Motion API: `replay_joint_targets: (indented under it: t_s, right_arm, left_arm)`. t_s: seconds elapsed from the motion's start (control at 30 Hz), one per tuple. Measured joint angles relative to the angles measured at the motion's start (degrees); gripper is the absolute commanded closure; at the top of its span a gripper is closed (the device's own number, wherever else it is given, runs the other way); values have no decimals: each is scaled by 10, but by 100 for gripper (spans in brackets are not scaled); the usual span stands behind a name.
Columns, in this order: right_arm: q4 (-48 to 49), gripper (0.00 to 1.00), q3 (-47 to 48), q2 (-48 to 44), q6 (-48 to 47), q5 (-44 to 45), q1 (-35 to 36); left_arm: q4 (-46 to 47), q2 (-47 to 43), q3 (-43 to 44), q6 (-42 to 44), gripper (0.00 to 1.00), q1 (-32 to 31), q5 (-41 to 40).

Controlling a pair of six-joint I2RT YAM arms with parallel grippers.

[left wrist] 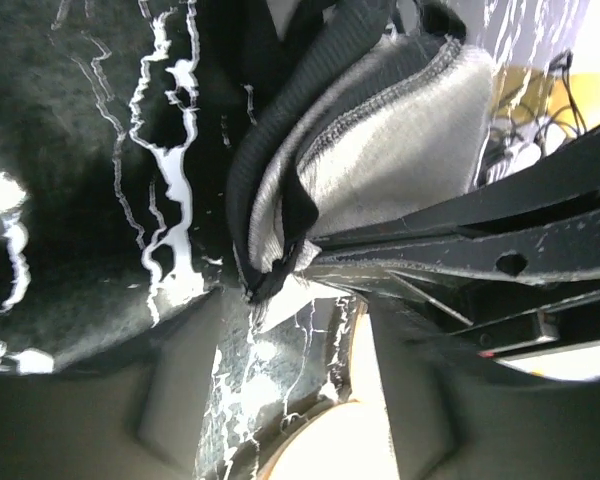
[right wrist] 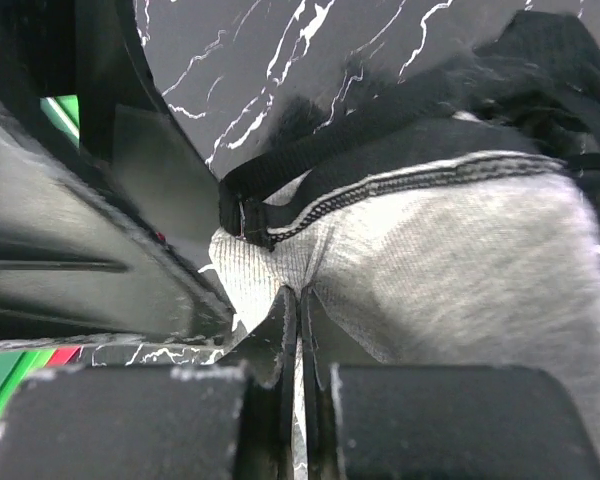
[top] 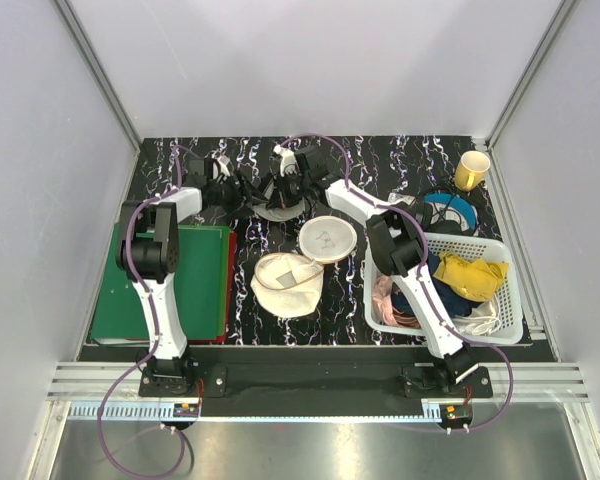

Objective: Place the bra in the laundry bag and zip it closed

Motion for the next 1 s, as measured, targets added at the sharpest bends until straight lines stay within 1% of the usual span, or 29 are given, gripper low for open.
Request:
replay_joint_targets:
  t_s: [0.03, 0.07, 0.17, 0.37, 0.57, 0.8, 0.83, 1.0]
  right_arm:
    - [0, 100, -1, 0, 0, 0, 0]
    - [3, 100, -5, -2, 0, 0, 0]
    - [9, 100, -19, -9, 0, 0, 1]
    - [15, 100, -33, -20, 0, -1, 3]
    - [28, 100, -41, -25, 4, -19, 7]
    - [46, 100, -41, -25, 15, -55, 10]
    - [51, 100, -42, -25, 16, -60, 11]
    - [91, 100, -56, -28, 37, -87, 14]
  left_arm:
    - [0, -4, -3, -1, 6, 1, -4]
    - [2, -10, -9, -2, 6, 3, -8]
    - [1, -29, -21, -11, 6, 12, -14]
    - [12, -32, -21, -40, 13, 24, -15]
    - [32, -22, -21, -69, 12, 22, -10]
    - [42, 9, -1, -88, 23, 14, -2]
    - [42, 12, 1, -90, 28, 13, -2]
    - [42, 18, 8, -96, 40, 12, 3]
